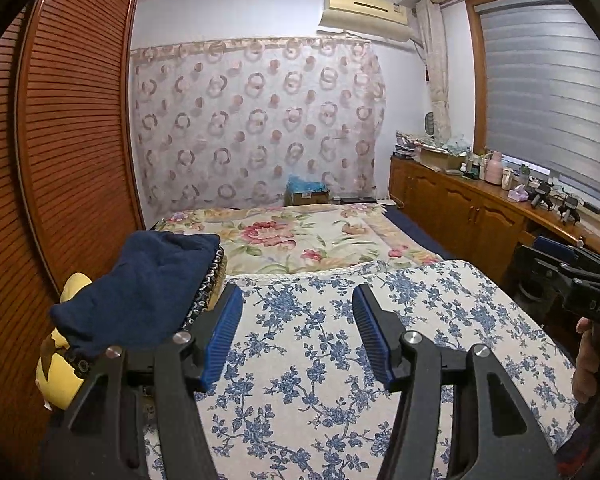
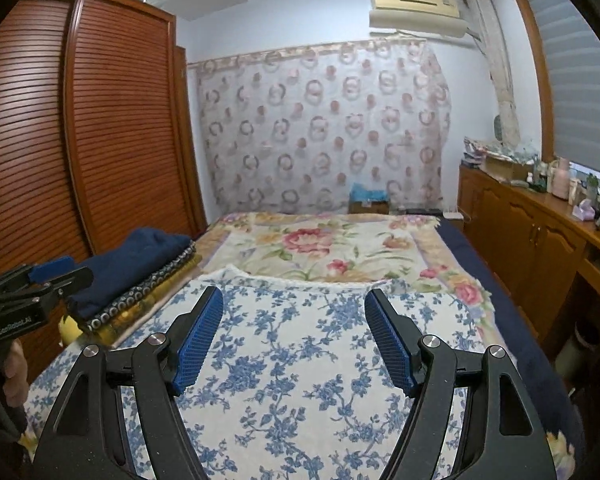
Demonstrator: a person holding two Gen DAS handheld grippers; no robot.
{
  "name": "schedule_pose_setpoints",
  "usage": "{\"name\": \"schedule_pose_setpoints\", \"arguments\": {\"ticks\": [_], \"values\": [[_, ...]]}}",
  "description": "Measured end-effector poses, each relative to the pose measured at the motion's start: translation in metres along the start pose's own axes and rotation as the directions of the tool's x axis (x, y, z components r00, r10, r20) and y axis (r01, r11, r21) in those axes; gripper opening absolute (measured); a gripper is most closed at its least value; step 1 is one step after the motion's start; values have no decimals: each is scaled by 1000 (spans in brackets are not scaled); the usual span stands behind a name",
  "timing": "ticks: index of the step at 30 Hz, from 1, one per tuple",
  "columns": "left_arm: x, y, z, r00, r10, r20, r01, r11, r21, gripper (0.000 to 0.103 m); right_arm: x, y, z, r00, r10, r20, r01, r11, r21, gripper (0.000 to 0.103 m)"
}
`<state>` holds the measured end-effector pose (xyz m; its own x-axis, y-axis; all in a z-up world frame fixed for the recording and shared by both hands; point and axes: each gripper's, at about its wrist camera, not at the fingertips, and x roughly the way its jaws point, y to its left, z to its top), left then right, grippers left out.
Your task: Fold small clothes
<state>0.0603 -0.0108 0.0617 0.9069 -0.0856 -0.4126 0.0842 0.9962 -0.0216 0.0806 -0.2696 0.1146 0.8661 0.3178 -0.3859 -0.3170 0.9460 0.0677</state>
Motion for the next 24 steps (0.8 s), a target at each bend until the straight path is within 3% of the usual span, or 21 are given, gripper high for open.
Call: {"name": "schedule_pose_setpoints", "arguments": {"ticks": [24], "values": [[-1, 7, 1, 1000, 19, 0, -19, 1000, -17, 57, -5, -2, -2, 1000, -6, 7, 6, 1000, -4, 75]]}}
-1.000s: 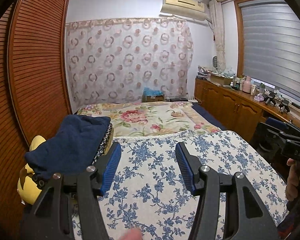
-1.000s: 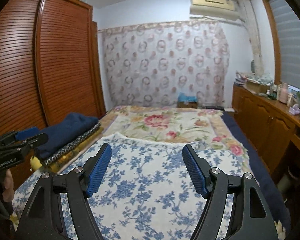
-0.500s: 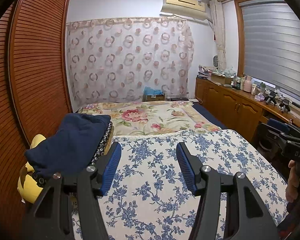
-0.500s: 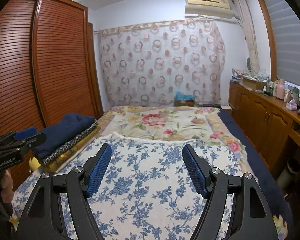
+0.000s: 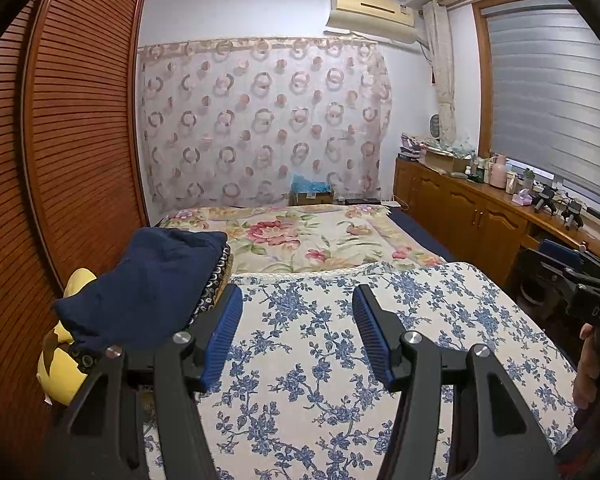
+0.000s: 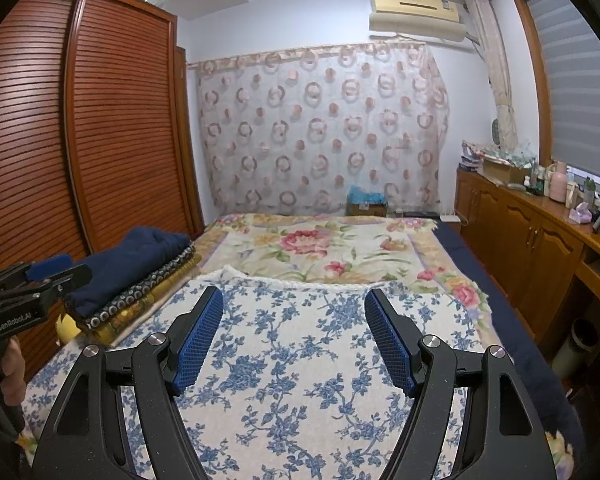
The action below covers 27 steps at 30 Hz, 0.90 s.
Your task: Fold small clothes
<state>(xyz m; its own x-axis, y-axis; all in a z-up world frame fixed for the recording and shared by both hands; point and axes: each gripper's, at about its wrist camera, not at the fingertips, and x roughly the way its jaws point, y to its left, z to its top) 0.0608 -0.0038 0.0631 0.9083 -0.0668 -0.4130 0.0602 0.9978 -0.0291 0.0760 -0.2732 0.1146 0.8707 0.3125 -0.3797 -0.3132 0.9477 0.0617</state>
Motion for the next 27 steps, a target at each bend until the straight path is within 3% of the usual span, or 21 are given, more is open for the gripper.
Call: {"name": "schedule_pose_setpoints", "arguments": {"ticks": [27], "values": [[-6, 0, 4, 1000, 13, 18, -13, 1000, -1, 57, -4, -7, 3, 1000, -9, 6, 9, 1000, 5, 75]]}}
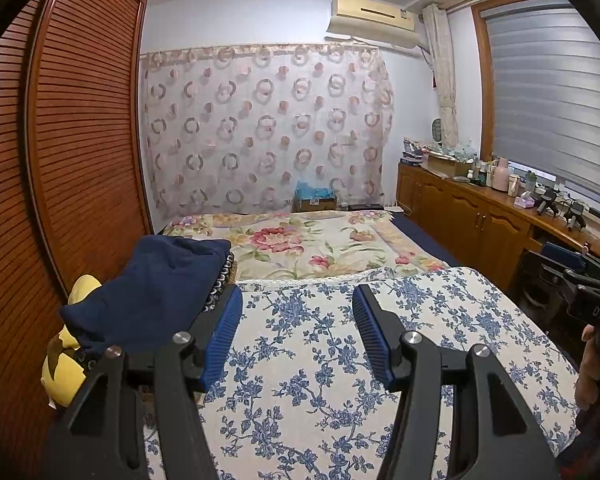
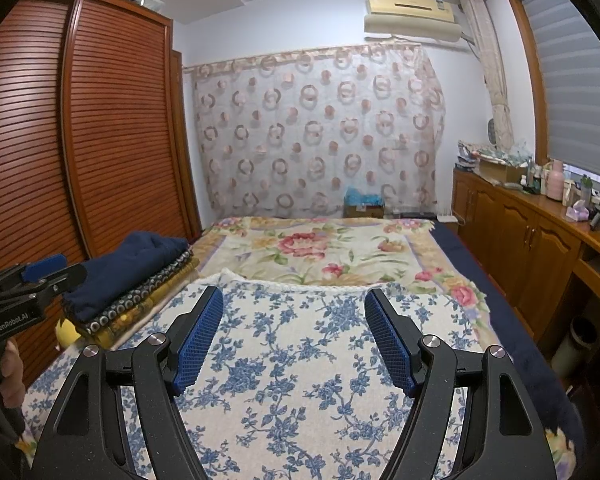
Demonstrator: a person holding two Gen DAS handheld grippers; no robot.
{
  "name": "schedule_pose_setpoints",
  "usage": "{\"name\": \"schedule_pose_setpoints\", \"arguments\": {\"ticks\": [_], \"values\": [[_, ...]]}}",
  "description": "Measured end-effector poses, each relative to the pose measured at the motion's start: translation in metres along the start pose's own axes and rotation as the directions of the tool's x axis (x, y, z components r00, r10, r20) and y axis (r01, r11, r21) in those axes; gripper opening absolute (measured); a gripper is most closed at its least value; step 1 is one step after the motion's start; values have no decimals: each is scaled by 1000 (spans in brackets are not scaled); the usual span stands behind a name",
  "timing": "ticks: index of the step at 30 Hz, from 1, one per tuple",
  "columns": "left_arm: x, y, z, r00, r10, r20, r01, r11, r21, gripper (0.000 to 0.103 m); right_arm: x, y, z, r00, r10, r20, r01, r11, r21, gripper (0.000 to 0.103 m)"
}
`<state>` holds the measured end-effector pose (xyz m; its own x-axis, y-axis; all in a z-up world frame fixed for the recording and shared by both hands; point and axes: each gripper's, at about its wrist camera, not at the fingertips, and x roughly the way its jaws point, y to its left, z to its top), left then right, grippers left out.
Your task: Fold small clothes
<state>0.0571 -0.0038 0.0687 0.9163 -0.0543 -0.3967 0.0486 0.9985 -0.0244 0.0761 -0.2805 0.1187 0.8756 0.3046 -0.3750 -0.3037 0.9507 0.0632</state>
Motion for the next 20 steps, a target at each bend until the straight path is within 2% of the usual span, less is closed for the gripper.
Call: {"name": "schedule_pose_setpoints", "arguments": {"ticks": [20], "values": [[1, 0, -1, 1000, 1, 1, -1, 1000, 1, 57, 1, 0, -1, 1000, 1, 1, -1, 1000, -1, 76]]}}
